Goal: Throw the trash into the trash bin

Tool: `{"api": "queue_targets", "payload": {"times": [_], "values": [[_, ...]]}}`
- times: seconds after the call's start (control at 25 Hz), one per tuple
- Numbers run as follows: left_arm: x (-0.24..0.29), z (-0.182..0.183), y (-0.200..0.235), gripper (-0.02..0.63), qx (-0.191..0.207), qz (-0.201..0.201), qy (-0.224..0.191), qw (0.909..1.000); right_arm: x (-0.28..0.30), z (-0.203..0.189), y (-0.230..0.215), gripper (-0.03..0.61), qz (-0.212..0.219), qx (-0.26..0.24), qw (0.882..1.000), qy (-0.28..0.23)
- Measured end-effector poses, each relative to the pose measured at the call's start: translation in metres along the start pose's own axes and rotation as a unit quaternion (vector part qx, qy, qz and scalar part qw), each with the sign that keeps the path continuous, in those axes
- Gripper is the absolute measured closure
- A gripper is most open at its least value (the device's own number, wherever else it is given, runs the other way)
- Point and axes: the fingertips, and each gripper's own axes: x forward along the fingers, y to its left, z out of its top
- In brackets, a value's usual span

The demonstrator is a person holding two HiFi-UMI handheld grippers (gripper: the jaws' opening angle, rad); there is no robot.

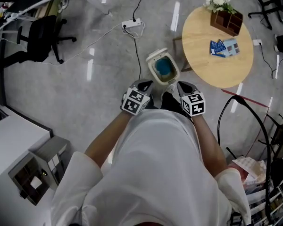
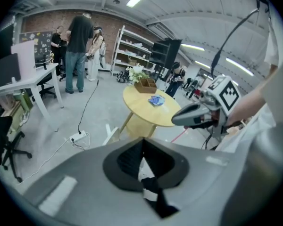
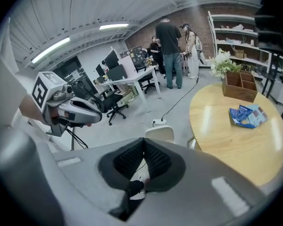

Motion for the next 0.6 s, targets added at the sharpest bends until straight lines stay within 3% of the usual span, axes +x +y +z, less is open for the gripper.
{"api": "queue_targets", "payload": {"times": [0.44, 0.6], "values": [[-0.011, 0.007, -0.011, 0.611, 0.025, -0.012, 0.0, 0.9996, -0.018, 0.006, 0.002, 0.577, -0.019, 0.006, 1.0, -0.016], [-0.01, 0.006, -0.009, 0.611, 0.016, -0.017, -0.001, 0.9997, -0.02, 0.005, 0.004, 0.577, -0.022, 0.005, 1.0, -0.016]]}}
